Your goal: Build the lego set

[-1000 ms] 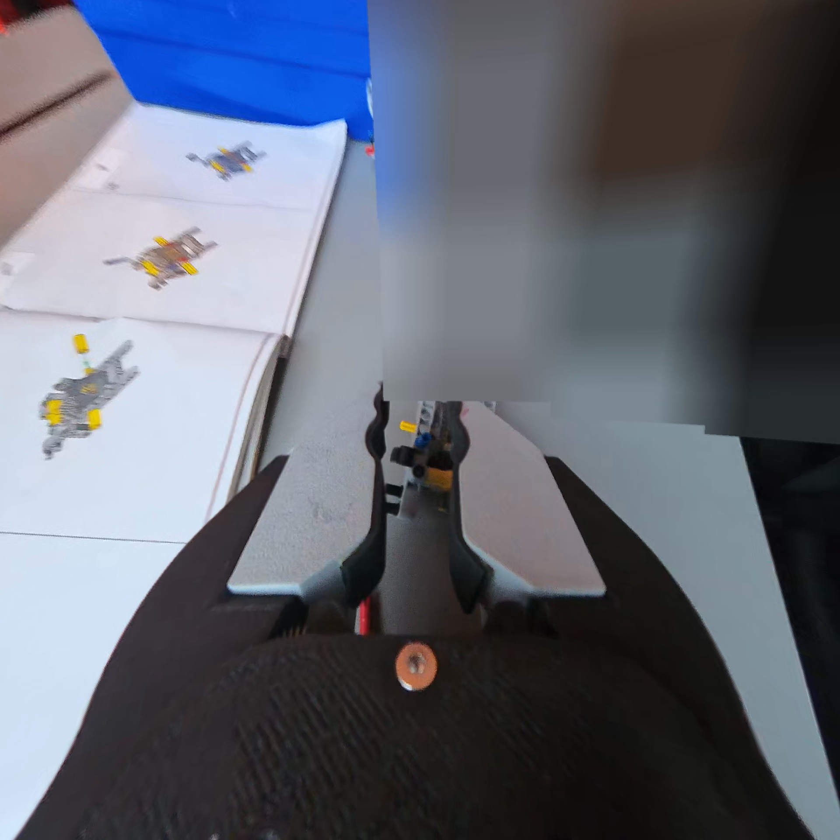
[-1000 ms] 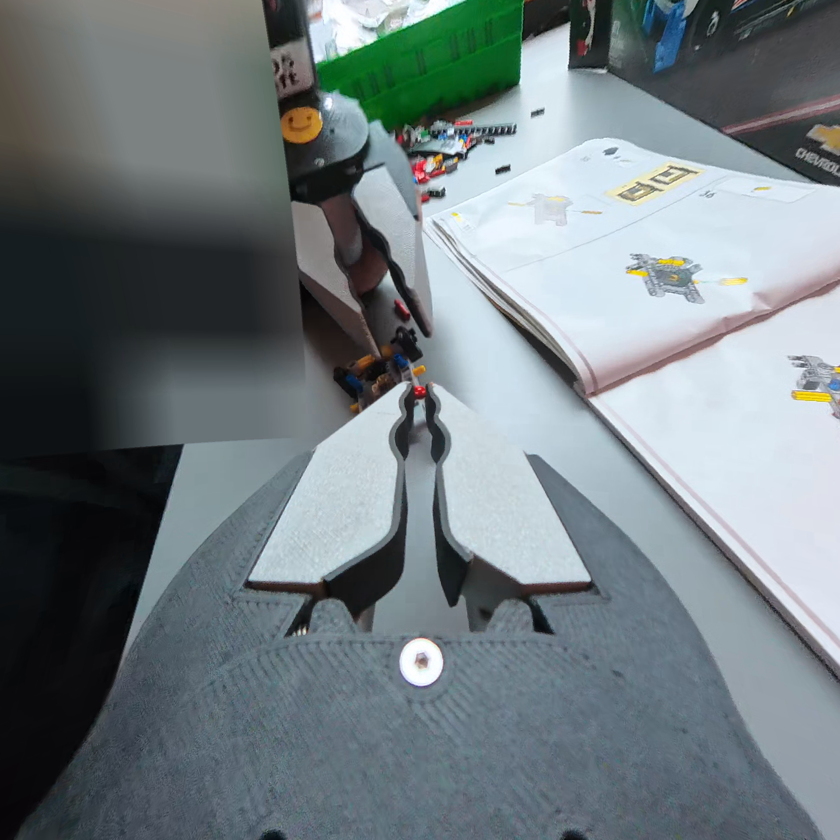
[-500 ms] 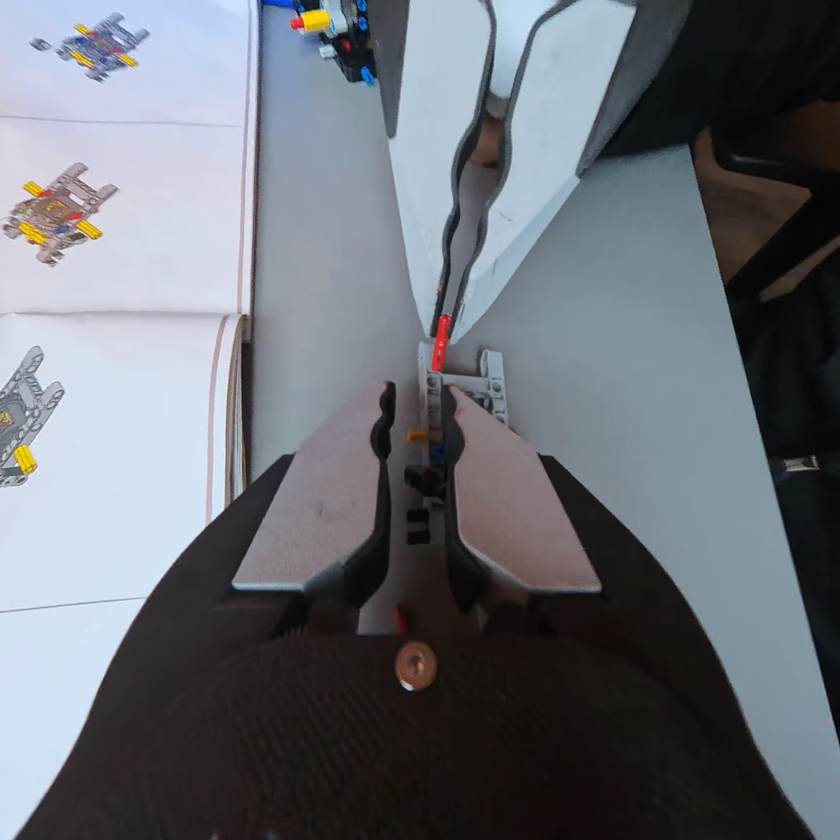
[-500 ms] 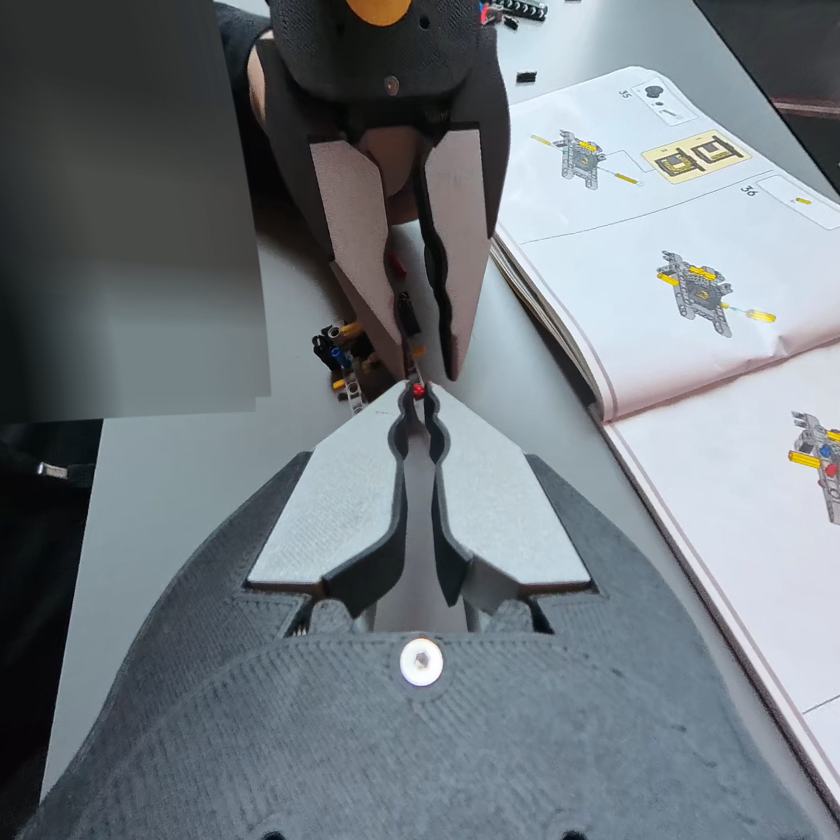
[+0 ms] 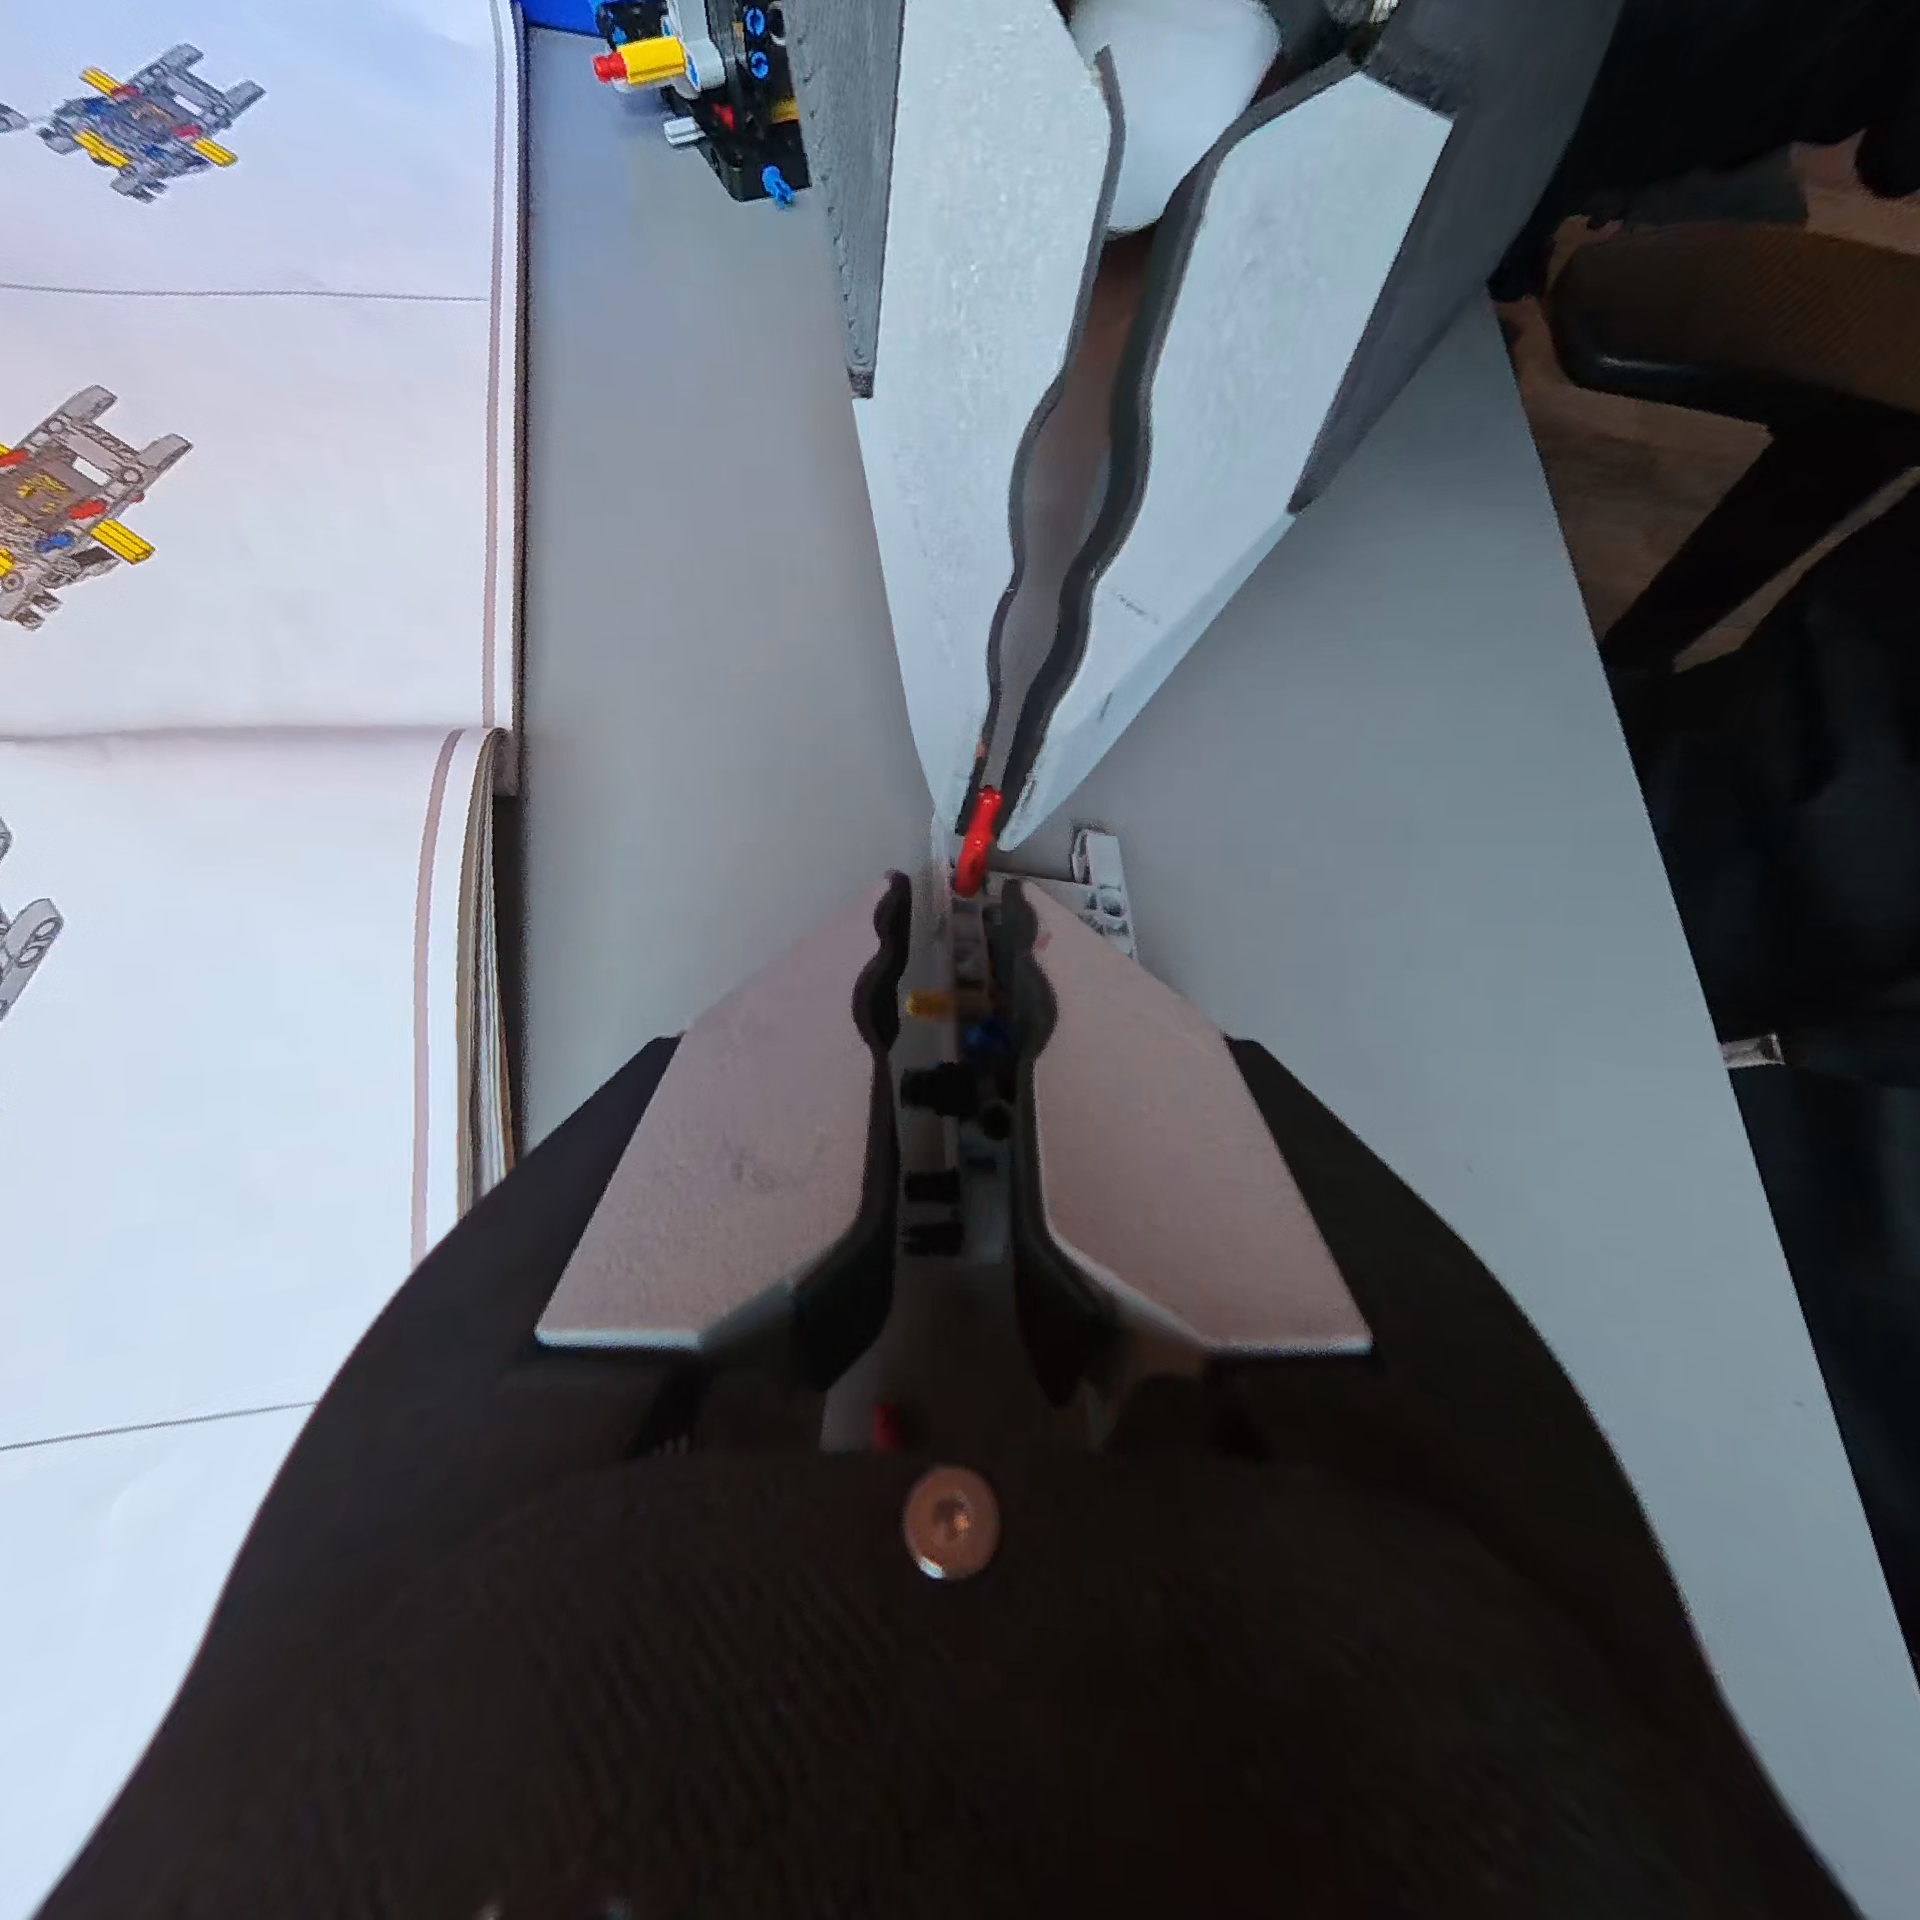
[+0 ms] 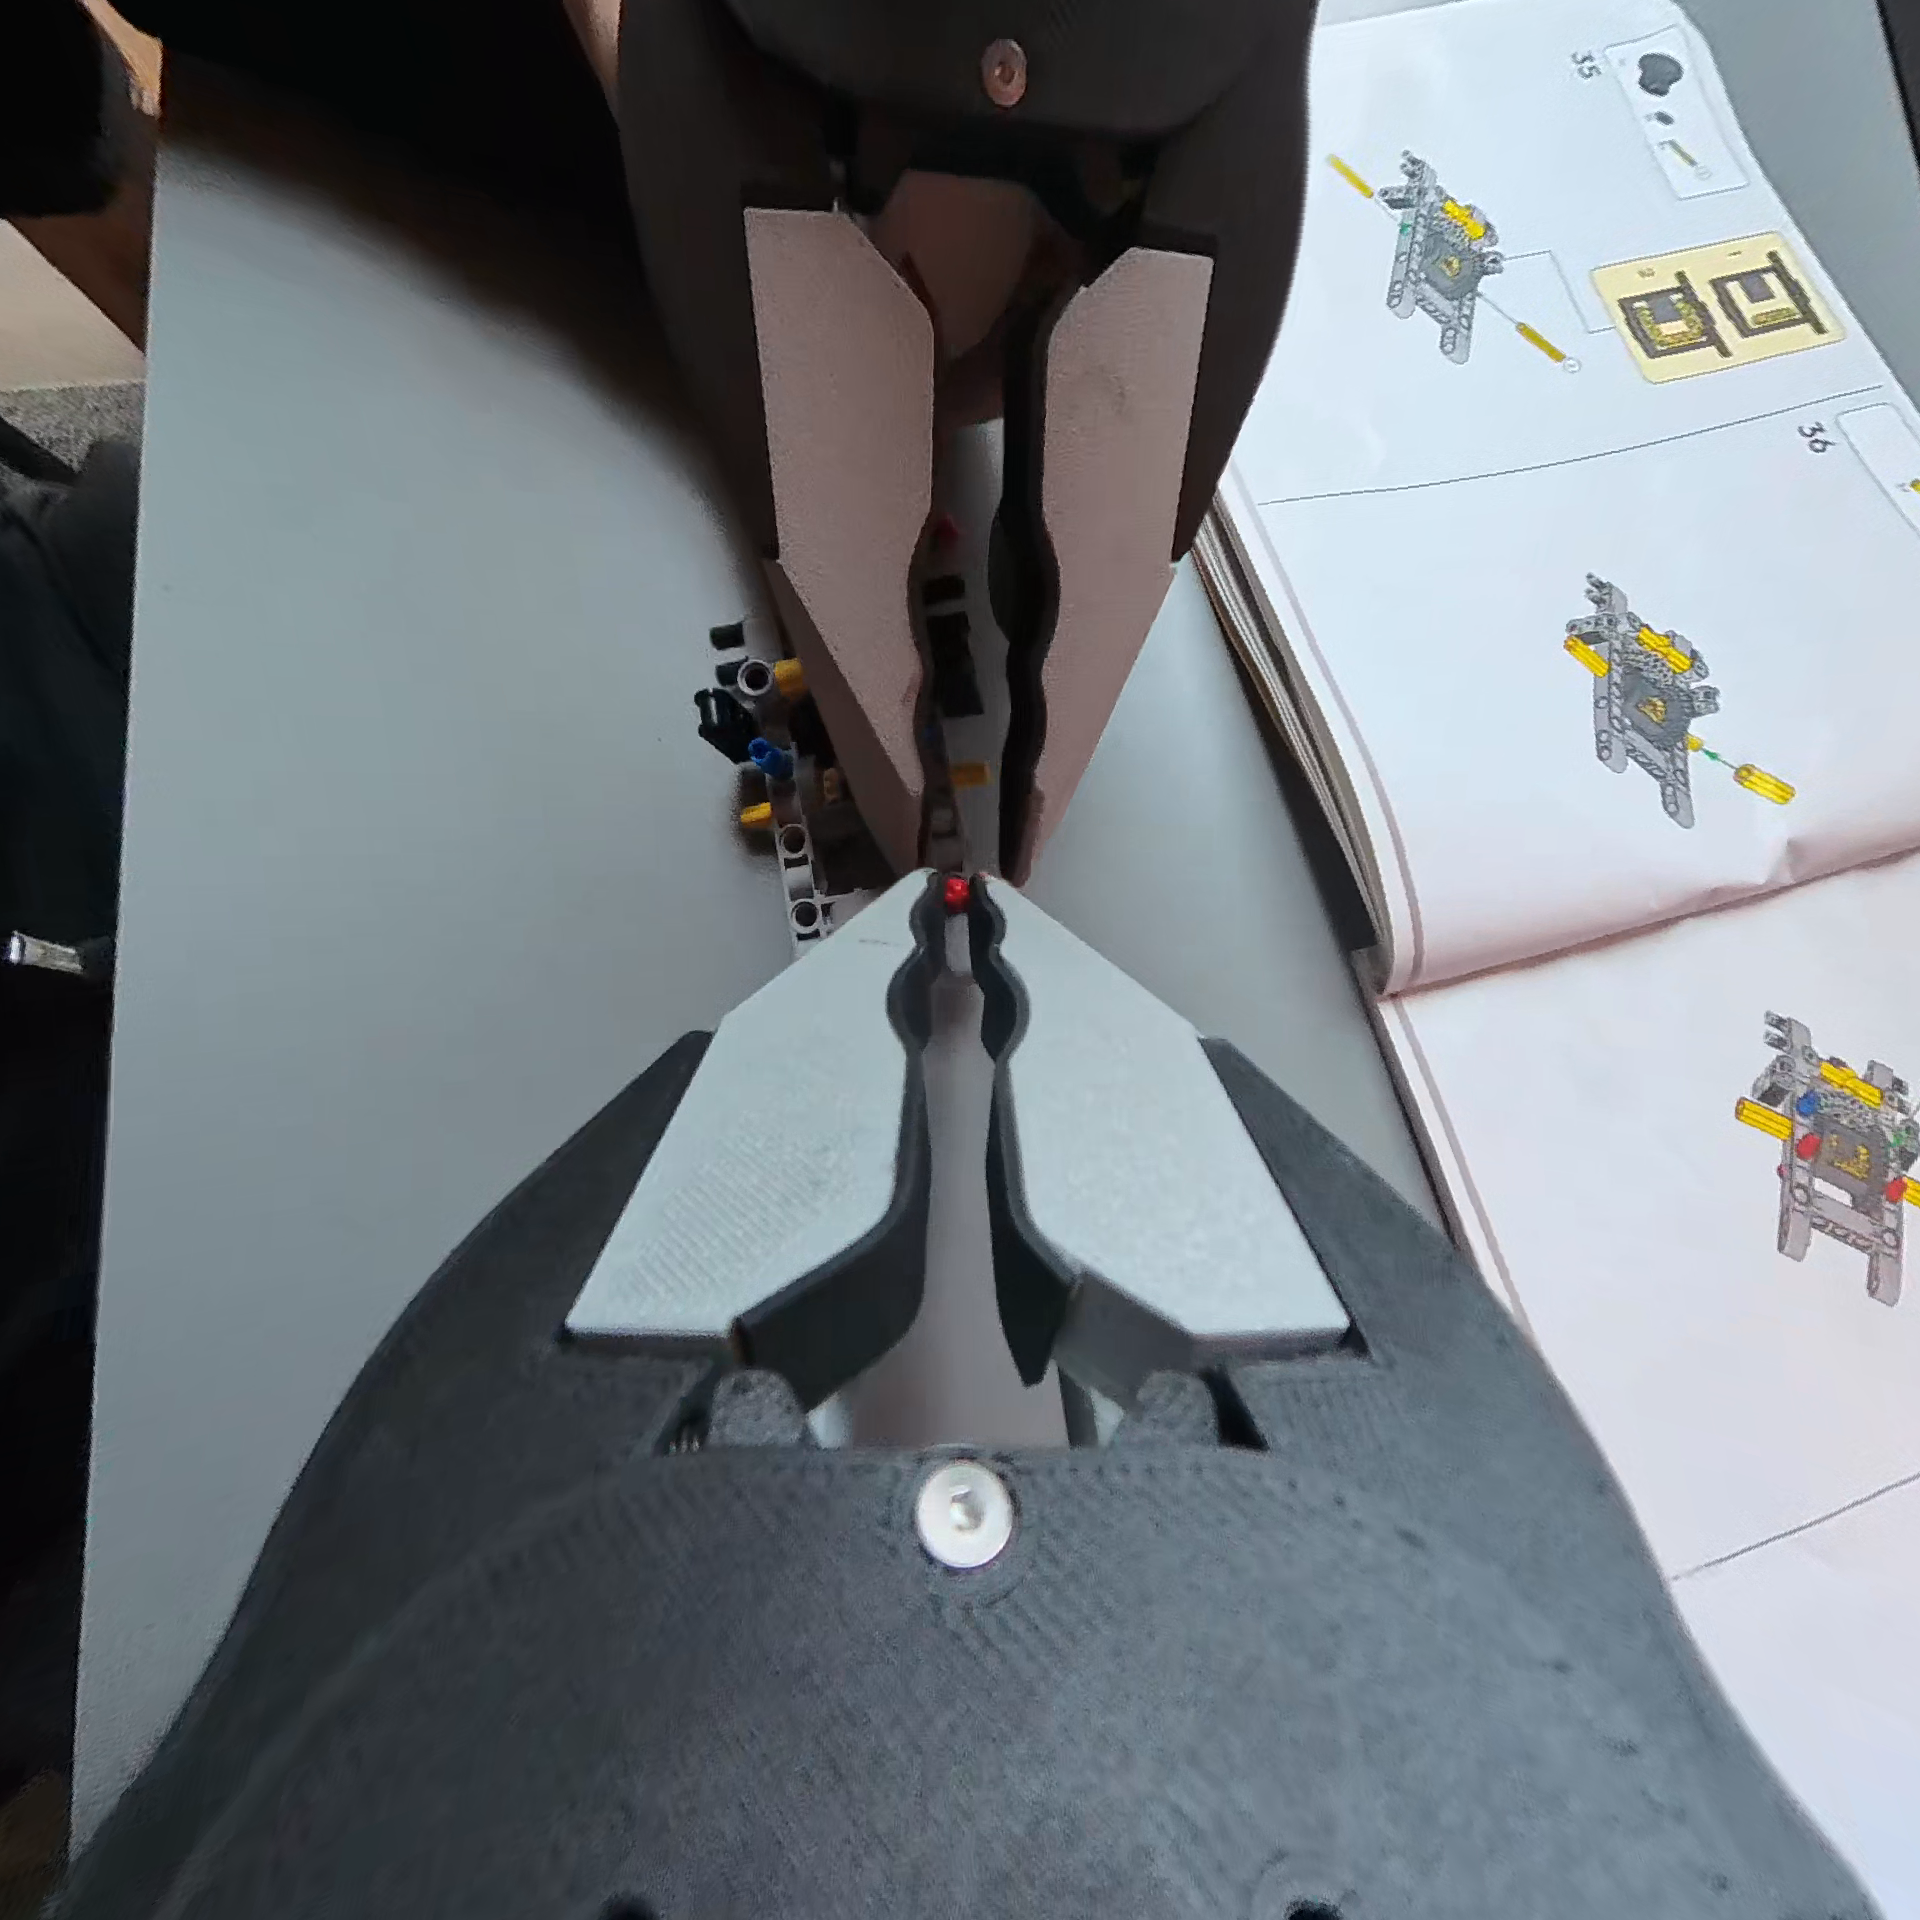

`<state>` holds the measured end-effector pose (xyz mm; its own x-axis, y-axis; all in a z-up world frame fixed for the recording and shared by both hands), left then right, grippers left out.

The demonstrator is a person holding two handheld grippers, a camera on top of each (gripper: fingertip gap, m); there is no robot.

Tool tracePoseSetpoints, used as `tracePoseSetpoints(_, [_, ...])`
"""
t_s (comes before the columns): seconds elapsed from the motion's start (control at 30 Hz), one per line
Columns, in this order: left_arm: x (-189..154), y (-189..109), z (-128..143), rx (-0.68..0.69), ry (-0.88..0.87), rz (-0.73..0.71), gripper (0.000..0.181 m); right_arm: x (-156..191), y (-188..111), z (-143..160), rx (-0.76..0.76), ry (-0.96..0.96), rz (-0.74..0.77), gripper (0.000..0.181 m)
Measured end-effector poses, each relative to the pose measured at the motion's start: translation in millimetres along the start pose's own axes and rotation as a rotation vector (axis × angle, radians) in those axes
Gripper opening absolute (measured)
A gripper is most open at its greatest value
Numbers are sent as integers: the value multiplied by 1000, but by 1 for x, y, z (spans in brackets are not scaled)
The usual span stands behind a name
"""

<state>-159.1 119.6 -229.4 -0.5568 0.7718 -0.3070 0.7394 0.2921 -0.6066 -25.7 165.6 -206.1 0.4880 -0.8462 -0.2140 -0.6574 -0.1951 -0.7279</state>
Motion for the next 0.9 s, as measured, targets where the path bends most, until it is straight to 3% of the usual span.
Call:
tracePoseSetpoints(0.13, [1,-5,0,10,6,-15,17,3,3,-4,52,-60,-2,2])
tracePoseSetpoints(0.27, [3,-4,1,34,-56,55,1,5,5,-10,78,-118,7,1])
tracePoseSetpoints(0.47, [9,-7,1,27,-92,80,0,4,9,-14,146,-192,-23,2])
tracePoseSetpoints(0.77, [11,-31,1,99,-84,-28,40,2,13,-23,174,-250,-59,2])
tracePoseSetpoints(0.9, [14,-45,9,115,-71,-33,43,1,15,-26,175,-262,-72,2])
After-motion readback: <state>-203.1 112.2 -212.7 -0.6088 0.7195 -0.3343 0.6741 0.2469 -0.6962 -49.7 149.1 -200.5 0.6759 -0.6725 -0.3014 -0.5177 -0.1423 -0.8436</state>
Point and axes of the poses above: each gripper's, where its closed fingertips meet, y out along the fingers, z out of its underside, x = y × z across the jaws, the point moved 10 cm from there along -y, back along the fingers, and after that the axes turned 13 degrees about -y, right-handed, at the moved point
